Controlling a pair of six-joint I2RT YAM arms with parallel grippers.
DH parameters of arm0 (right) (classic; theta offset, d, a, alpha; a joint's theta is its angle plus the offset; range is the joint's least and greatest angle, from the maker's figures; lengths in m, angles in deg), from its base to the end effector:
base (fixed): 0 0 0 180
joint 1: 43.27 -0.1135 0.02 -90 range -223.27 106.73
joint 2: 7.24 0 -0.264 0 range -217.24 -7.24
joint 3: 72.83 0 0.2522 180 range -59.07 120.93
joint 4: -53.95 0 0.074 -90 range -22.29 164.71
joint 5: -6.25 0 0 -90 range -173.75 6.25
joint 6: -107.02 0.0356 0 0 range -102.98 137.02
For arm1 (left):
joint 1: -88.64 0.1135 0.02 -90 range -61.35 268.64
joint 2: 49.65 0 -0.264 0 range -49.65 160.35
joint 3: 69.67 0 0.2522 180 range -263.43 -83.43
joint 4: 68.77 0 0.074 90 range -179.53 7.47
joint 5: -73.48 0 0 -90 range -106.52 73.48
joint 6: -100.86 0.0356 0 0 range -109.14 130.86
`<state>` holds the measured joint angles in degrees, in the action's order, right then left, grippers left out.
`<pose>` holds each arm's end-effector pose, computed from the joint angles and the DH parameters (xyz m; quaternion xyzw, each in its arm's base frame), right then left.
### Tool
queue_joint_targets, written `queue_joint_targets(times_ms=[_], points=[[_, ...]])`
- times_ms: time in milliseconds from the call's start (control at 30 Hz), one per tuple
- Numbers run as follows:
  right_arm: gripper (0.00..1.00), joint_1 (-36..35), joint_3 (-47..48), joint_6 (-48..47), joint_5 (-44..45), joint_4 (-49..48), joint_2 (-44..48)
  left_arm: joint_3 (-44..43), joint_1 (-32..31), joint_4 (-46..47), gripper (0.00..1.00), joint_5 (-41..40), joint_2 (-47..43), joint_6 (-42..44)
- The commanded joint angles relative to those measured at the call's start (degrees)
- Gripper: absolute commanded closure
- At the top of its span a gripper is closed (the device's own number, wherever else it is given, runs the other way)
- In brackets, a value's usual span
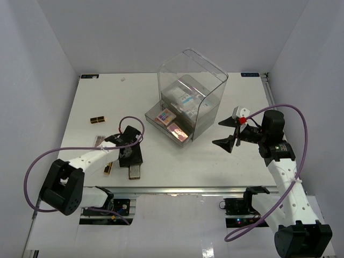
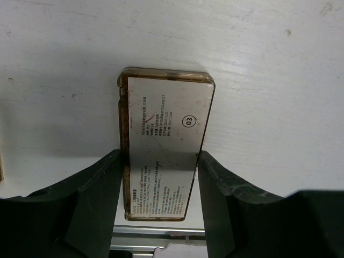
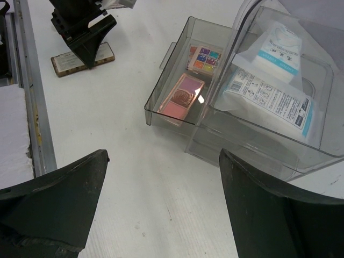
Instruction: Organize the makeup
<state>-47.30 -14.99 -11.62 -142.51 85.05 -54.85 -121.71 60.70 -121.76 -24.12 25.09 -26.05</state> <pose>0.1740 0.0428 0.3203 -0.4689 0.6103 0.2894 0.5691 0.1879 -0.0943 0.1650 -0.0856 0.9864 -0.0111 0.1402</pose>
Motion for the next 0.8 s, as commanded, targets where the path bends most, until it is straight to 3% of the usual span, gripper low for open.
queue_joint_targets(times_ms=[0, 167, 333, 567, 767], points=[[0.1, 0.6, -0.39, 0.77, -1.27, -2.48, -0.02, -3.4, -0.53, 1.42, 0.74, 3.29, -7.13, -1.91], [0.1, 0.95, -0.48, 0.77, -0.79, -2.57, -0.24, -8.42, -0.53, 8.17, 0.79, 16.12, -14.65, -7.02], [0.1, 1.67, -0.55, 0.77, -0.3, -2.65, -0.2, -12.31, -1.82, 19.51, 0.8, 26.16, -10.3, -16.37], [0.1, 3.33, -0.66, 1.03, -1.0, -2.74, -0.02, -24.27, -6.15, 25.87, 0.79, 19.93, 0.92, -20.21], [0.1, 3.33, -0.8, 1.21, -1.5, -2.92, 0.21, -25.96, -6.33, 28.96, 0.75, 13.95, 5.76, -23.41]])
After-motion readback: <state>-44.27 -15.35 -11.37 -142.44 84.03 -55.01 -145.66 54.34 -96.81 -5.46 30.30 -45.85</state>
